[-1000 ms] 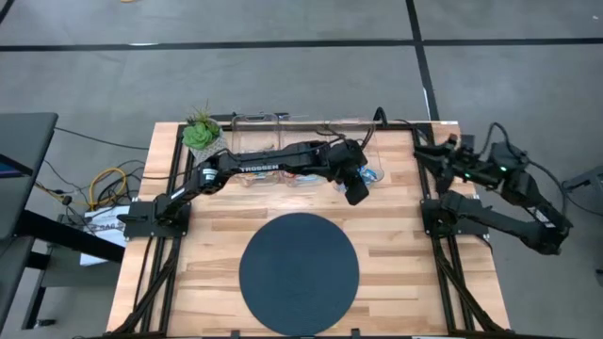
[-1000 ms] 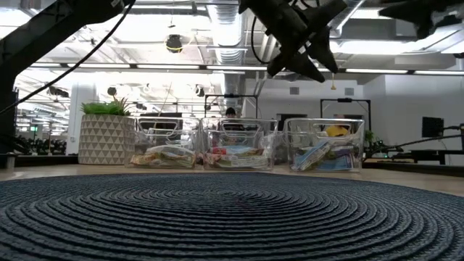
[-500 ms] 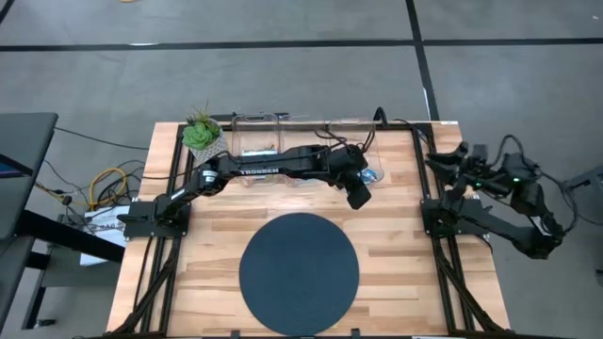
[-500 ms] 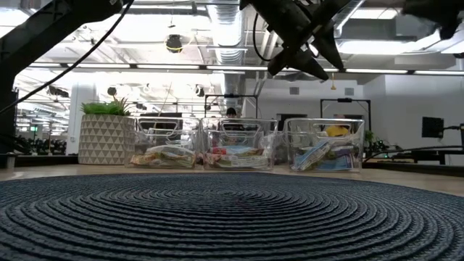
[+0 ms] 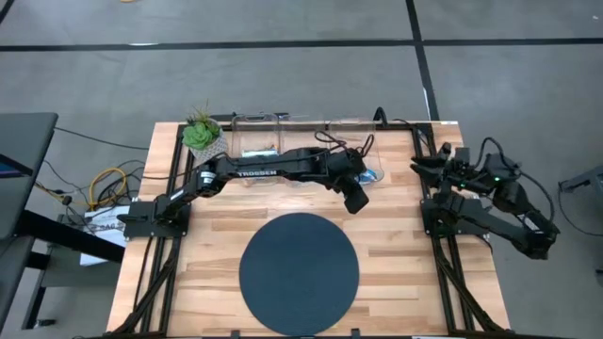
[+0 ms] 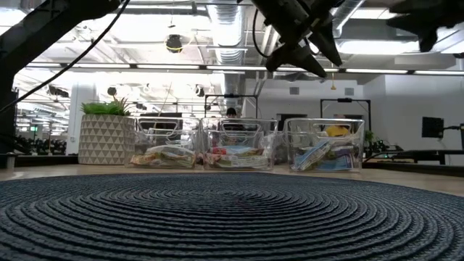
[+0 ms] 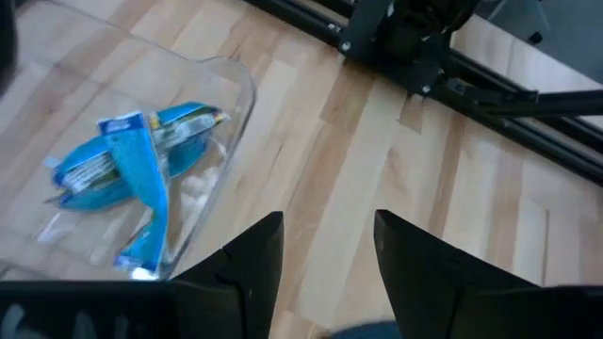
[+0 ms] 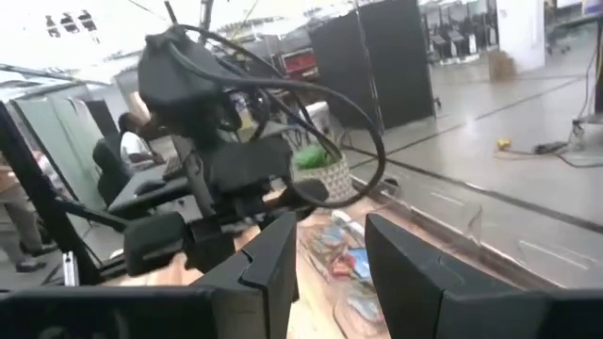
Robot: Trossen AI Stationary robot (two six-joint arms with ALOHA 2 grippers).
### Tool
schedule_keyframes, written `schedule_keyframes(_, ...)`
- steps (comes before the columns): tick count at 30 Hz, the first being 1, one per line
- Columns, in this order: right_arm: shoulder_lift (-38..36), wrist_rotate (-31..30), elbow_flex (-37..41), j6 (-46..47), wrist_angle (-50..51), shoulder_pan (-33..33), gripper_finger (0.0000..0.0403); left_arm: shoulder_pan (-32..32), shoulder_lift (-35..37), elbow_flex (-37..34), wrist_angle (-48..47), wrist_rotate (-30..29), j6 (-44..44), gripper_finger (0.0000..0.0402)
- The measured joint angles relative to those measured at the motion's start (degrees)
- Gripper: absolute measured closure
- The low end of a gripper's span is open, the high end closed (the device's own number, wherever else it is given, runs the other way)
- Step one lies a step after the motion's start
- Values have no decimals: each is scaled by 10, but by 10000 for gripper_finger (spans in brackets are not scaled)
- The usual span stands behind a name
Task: Pick and place Granola Bars by type
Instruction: Return to Home Position
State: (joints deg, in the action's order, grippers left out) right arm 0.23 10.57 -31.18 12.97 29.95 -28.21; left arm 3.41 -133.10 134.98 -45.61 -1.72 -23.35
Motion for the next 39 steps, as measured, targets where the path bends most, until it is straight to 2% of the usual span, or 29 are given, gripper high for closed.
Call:
schedule_keyframes(9, 0, 13, 92, -6, -156, 1, 280, 2, 17, 0, -41, -2, 0, 242)
schedule_keyframes(14, 0, 15, 134, 0, -208, 2, 280, 2, 20, 0, -55, -1, 0, 242)
schedule_keyframes(21, 0, 0, 204, 10, -301, 31, 280, 2, 20, 0, -85, -1, 1, 242)
schedule_keyframes(26, 0, -33, 225, 4, -304, 54, 280, 2, 20, 0, -94, 0, 1, 242)
schedule_keyframes(39, 0, -61, 278, 5, -333, 95, 280, 2, 20, 0, -104, 4, 1, 242)
